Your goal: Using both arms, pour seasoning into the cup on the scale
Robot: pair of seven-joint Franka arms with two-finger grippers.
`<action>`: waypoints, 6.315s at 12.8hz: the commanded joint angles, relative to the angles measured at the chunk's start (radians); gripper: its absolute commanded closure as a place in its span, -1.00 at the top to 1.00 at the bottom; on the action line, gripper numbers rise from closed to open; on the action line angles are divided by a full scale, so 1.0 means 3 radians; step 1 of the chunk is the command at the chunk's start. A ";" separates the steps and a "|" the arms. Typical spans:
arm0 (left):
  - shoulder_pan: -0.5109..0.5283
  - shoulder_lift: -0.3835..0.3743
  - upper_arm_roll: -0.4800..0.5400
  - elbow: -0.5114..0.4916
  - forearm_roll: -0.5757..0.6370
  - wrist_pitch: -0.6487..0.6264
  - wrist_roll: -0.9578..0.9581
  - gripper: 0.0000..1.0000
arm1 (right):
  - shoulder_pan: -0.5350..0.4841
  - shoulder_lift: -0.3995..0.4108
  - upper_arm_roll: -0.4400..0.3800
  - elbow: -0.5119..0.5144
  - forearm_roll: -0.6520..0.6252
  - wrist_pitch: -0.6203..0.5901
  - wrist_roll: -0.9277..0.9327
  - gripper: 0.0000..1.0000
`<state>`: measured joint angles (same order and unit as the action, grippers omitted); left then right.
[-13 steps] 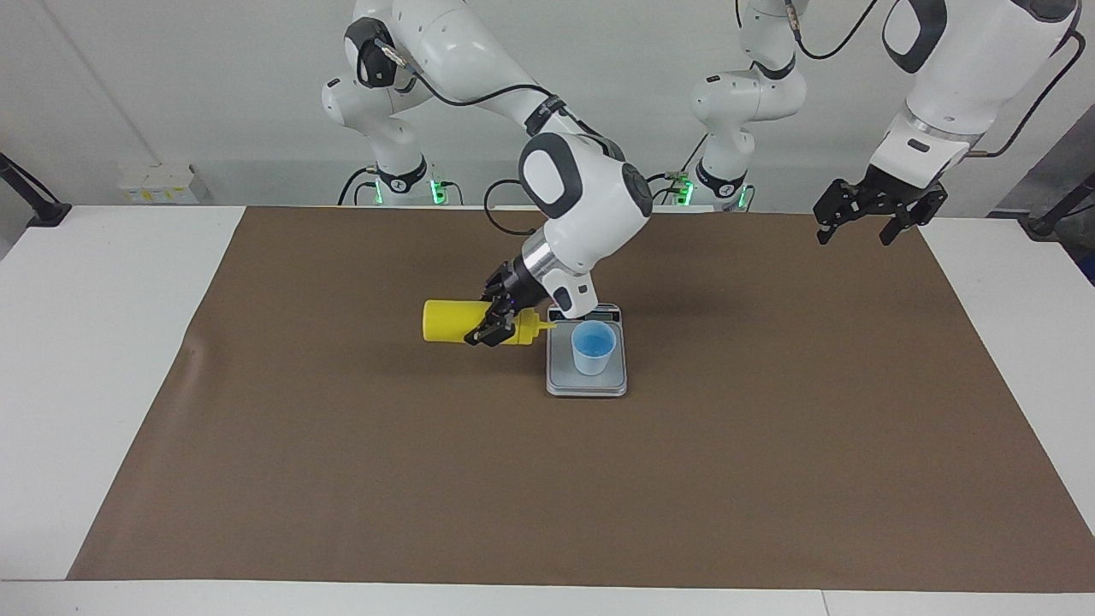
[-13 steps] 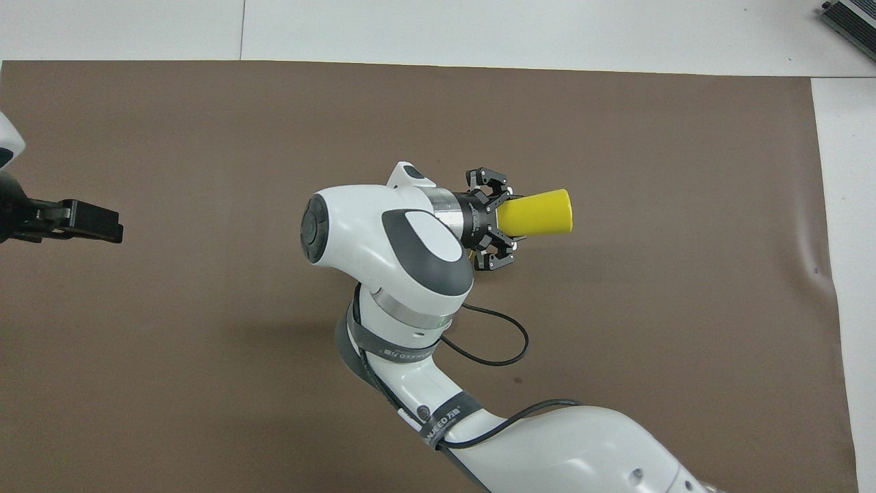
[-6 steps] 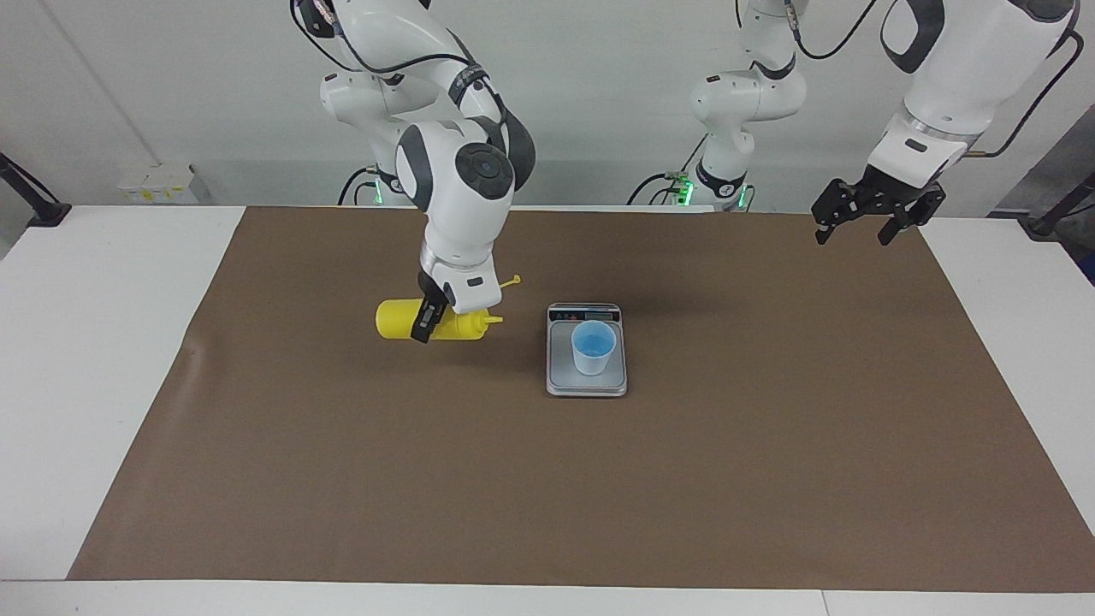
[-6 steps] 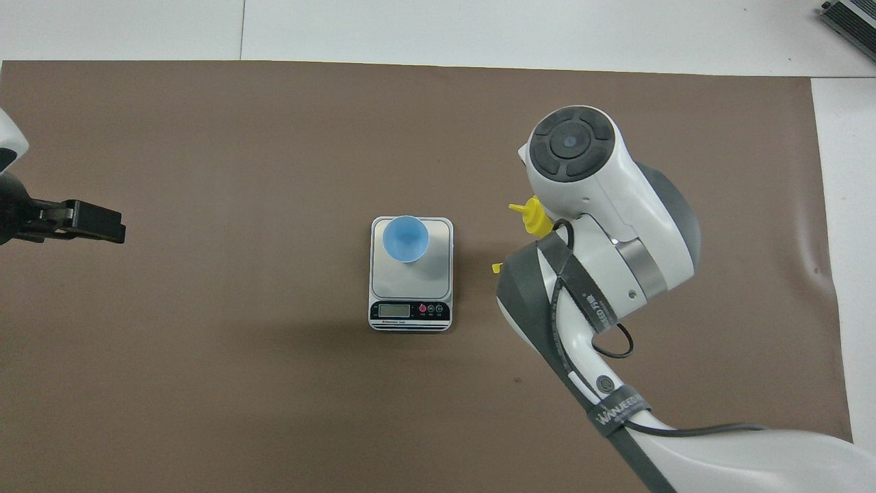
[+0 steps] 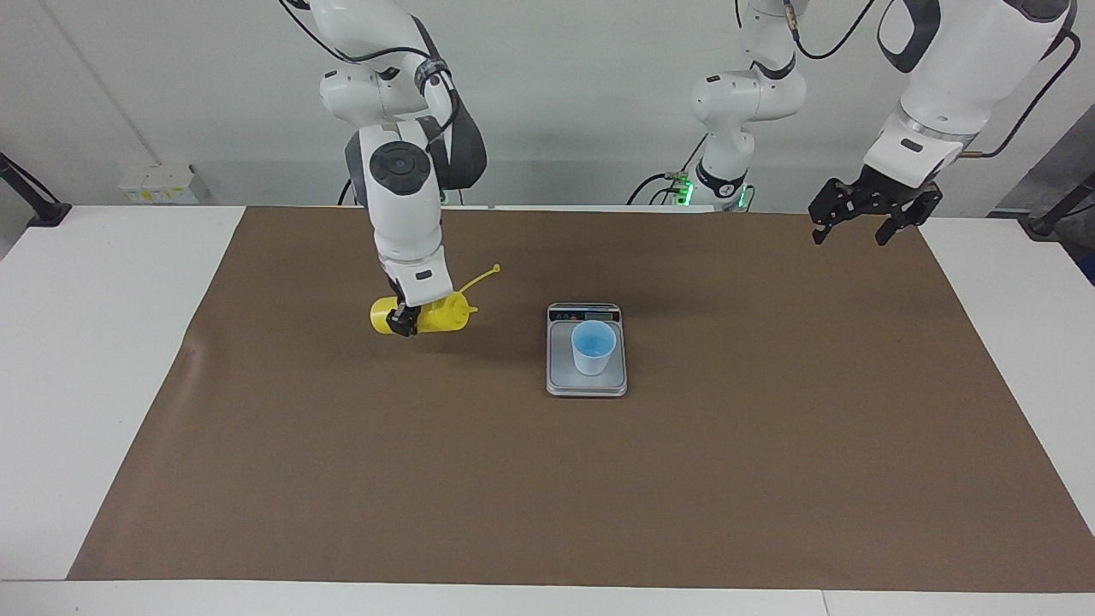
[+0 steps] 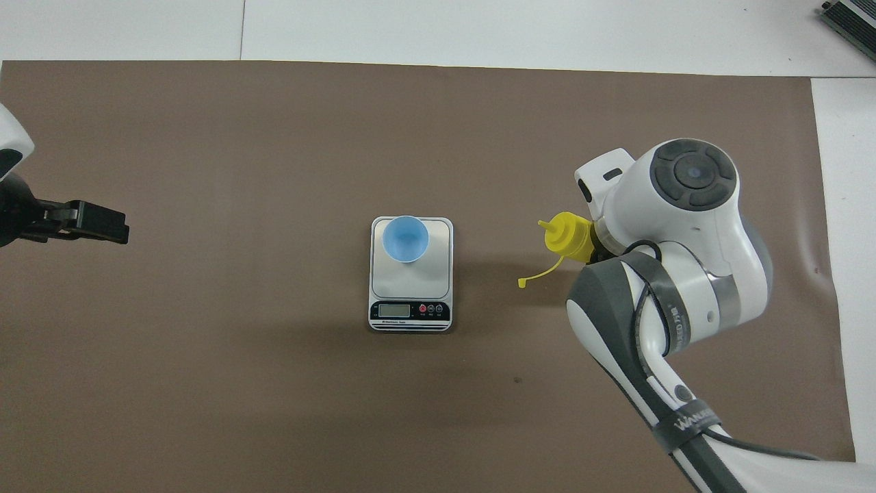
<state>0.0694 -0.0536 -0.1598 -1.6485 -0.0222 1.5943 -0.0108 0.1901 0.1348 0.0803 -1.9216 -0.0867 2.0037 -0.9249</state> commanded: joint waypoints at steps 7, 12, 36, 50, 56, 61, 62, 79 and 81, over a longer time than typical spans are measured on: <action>0.0035 -0.0041 0.0037 -0.0012 -0.0008 -0.0058 0.0026 1.00 | -0.0628 -0.0433 0.0059 -0.1008 0.1749 0.1011 -0.1583 -1.00; 0.0035 -0.0041 0.0037 -0.0017 -0.0008 -0.0093 0.0026 1.00 | -0.0874 -0.0551 0.0059 -0.1356 0.2599 0.1185 -0.2412 -1.00; 0.0034 -0.0041 0.0037 -0.0012 -0.0003 -0.0058 0.0026 1.00 | -0.1917 -0.0689 0.0008 -0.1163 0.2310 0.0194 -0.3310 1.00; 0.0035 -0.0041 0.0042 -0.0012 -0.0008 -0.0058 0.0031 1.00 | -0.0859 -0.0987 0.0162 0.0492 0.0392 -0.1631 0.2155 1.00; 0.0035 -0.0041 0.0042 -0.0012 -0.0003 -0.0058 0.0031 1.00 | -0.0848 -0.0914 0.0162 0.0551 0.0325 -0.1224 0.2897 1.00; 0.0035 -0.0041 0.0042 -0.0012 -0.0003 -0.0058 0.0031 1.00 | -0.0787 -0.0904 0.0162 0.0363 0.0243 -0.0667 0.3726 1.00; 0.0035 -0.0041 0.0042 -0.0012 -0.0003 -0.0058 0.0031 1.00 | -0.0792 -0.0904 0.0162 0.0306 0.0238 -0.0600 0.3732 1.00; 0.0035 -0.0041 0.0042 -0.0012 -0.0003 -0.0058 0.0031 1.00 | -0.0838 -0.0587 0.0147 0.0648 0.0100 -0.1167 0.3876 1.00; 0.0035 -0.0041 0.0042 -0.0012 -0.0008 -0.0063 0.0026 1.00 | -0.0874 -0.0597 0.0126 0.0648 0.0176 -0.1167 0.3860 1.00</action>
<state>0.0704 -0.0535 -0.1453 -1.6485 -0.0222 1.5905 -0.0108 -0.0523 -0.0346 0.1178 -1.7348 -0.0520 1.6727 0.2509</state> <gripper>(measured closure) 0.000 0.000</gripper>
